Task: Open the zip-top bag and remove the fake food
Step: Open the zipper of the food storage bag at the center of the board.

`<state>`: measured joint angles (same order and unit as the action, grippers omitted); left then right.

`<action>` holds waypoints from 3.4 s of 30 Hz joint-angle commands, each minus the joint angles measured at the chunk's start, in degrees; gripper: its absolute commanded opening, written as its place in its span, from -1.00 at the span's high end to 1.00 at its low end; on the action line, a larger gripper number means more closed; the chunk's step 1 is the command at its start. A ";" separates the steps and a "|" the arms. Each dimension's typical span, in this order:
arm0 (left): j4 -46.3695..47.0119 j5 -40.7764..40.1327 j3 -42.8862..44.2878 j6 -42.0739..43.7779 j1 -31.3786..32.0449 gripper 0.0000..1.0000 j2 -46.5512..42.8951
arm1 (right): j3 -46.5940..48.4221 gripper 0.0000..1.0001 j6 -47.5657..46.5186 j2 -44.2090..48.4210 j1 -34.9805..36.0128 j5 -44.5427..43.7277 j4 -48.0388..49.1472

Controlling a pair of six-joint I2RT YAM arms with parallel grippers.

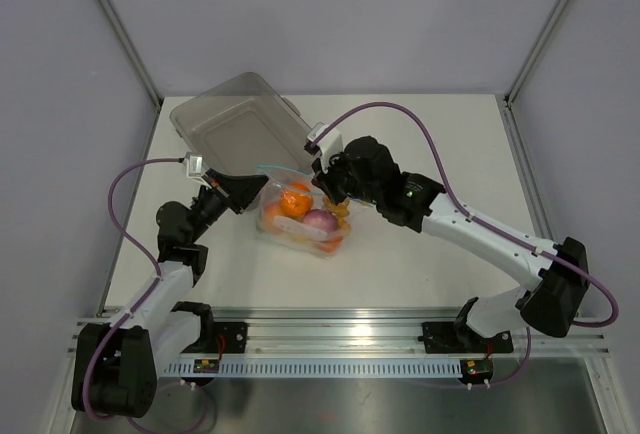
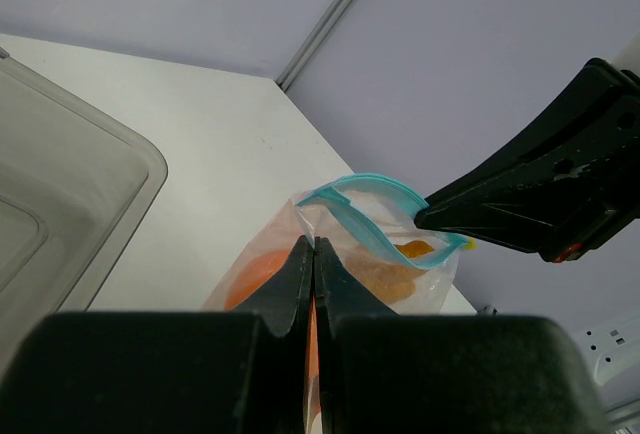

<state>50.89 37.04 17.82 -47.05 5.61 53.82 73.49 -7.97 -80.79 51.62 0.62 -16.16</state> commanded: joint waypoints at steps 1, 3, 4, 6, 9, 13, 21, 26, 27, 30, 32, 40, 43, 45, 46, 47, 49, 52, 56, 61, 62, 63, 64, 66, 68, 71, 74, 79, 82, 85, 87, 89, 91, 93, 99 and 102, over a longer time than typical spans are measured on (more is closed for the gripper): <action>4.21 0.84 -0.25 0.11 -0.24 1.00 -0.56 | -0.01 0.98 0.93 2.56 -0.55 0.44 1.75; 4.21 0.76 -0.16 -0.06 -0.33 1.00 -0.65 | -0.37 1.00 1.46 3.45 -0.55 -0.27 1.75; 4.21 0.67 -0.16 -0.06 -0.25 1.00 -0.56 | -1.07 1.00 1.55 4.41 -0.55 -0.27 1.75; 4.13 0.67 -0.16 -0.06 -0.33 1.00 -0.56 | -1.68 1.00 1.99 5.38 -0.55 -1.84 1.92; 4.04 0.58 -0.07 -0.24 -0.24 1.00 -0.47 | -2.21 1.00 2.52 7.05 -0.55 -3.86 1.49; 3.16 0.58 0.37 -0.68 -0.24 1.00 -0.39 | -2.74 1.00 2.87 8.81 -0.55 -6.33 0.43; 1.58 -0.12 0.81 -1.29 -0.24 0.66 -0.82 | -3.18 1.00 3.04 11.97 -0.64 -15.10 -1.59; -0.18 -0.39 1.34 -1.20 -0.24 0.41 -0.74 | -3.09 1.00 3.31 13.56 -0.73 -22.67 -2.47; -0.27 -0.39 1.51 -1.29 -0.24 0.40 -0.48 | -3.09 1.00 3.40 13.99 -0.73 -25.12 -2.47; -0.35 0.05 2.04 -1.03 0.45 0.35 0.05 | -3.44 1.00 3.48 14.26 -0.73 -26.46 -2.47; -0.62 0.05 2.65 -0.77 1.77 0.29 0.75 | -3.10 1.00 4.19 13.91 -0.73 -25.94 -3.34; -13.52 -6.69 6.86 -2.70 8.36 0.33 0.33 | -3.09 1.00 9.27 10.48 -0.73 -28.13 -6.07; -17.14 -8.82 6.87 -3.92 10.56 0.35 -1.43 | -3.01 1.00 10.51 9.43 -0.73 -27.70 -6.95; -19.85 -11.09 6.44 -4.72 12.22 0.35 -3.98 | -3.01 0.99 11.65 9.17 -0.73 -26.64 -7.21; -20.30 -11.89 6.09 -5.07 12.93 0.34 -5.03 | -2.83 1.00 12.35 8.90 -0.73 -26.55 -7.48; -21.00 -12.77 5.56 -5.33 13.46 0.33 -6.96 | -2.74 1.00 12.45 8.38 -0.73 -26.29 -7.91; -22.16 -14.97 4.94 -5.77 15.04 0.31 -9.16 | -2.30 0.99 12.97 7.93 -0.64 -25.76 -7.92; -23.56 -16.82 4.85 -5.60 17.77 0.31 -11.54 | -2.21 0.99 13.76 7.84 -0.73 -25.41 -8.01; -22.95 -20.42 4.67 -9.72 21.28 0.38 -10.59 | -2.65 0.99 14.21 8.46 -0.64 -25.15 -7.22; -19.97 -20.96 5.46 -14.30 24.89 0.28 -3.91 | -3.09 0.99 14.38 9.16 -0.73 -24.71 -6.69; -18.83 -20.78 5.55 -14.47 25.67 0.22 -2.77 | -3.18 1.00 14.38 9.16 -0.73 -24.70 -6.60; -18.20 -21.12 5.90 -14.22 27.60 0.17 -1.19 | -3.18 0.99 14.47 9.16 -0.64 -24.53 -6.51; -17.85 -21.56 6.17 -14.04 28.66 0.11 -0.57 | -3.18 0.99 14.47 9.08 -0.64 -24.53 -6.51; -17.59 -24.19 6.26 -13.60 31.91 -0.05 0.66 | -3.18 0.99 14.65 9.08 -0.64 -24.44 -6.34; -17.67 -27.52 6.52 -12.90 34.89 -0.12 1.19 | -3.36 0.99 14.82 9.08 -0.73 -24.44 -6.07; -17.40 -30.52 6.61 -12.28 37.01 -0.20 2.25 | -3.71 0.99 15.00 9.34 -0.64 -24.09 -5.46; -15.31 -30.36 6.17 -13.33 37.28 -0.29 3.47 | -3.80 1.00 15.09 9.43 -0.73 -24.00 -5.46; -17.31 -32.72 6.70 -14.56 37.81 -0.38 3.83 | -3.97 0.99 15.00 9.78 -0.73 -23.83 -5.11; -23.26 -38.60 8.19 -19.82 38.86 -0.40 3.57 | -4.24 0.99 15.09 9.87 -0.73 -23.65 -4.76; -27.94 -42.31 10.21 -23.96 39.48 -0.41 4.45 | -4.24 1.00 15.17 10.04 -0.64 -23.13 -4.67; -29.35 -43.62 11.00 -27.89 40.18 -0.41 5.32 | -4.24 0.99 15.35 10.04 -0.73 -23.04 -4.67; -27.61 -44.15 10.92 -28.36 41.06 -0.49 6.99 | -4.50 0.99 15.17 10.22 -0.64 -22.86 -4.32; -27.34 -45.55 11.35 -28.89 41.94 -0.71 8.31 | -4.76 0.99 15.17 10.48 -0.73 -22.60 -4.05; -27.43 -47.49 11.70 -29.15 43.26 -0.82 9.02 | -4.94 0.99 15.09 10.57 -0.64 -22.16 -3.44; -28.30 -53.12 13.37 -32.84 46.34 -0.62 11.74 | -5.47 0.99 14.74 10.57 -0.73 -21.02 -2.65; -28.83 -53.38 14.61 -34.95 46.69 -0.57 13.50 | -5.38 0.99 14.91 10.57 -0.64 -20.92 -2.56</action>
<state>21.26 -12.10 29.34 -79.13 51.79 66.24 67.99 6.48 -71.64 51.27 -21.28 -22.11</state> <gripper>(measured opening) 0.797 0.010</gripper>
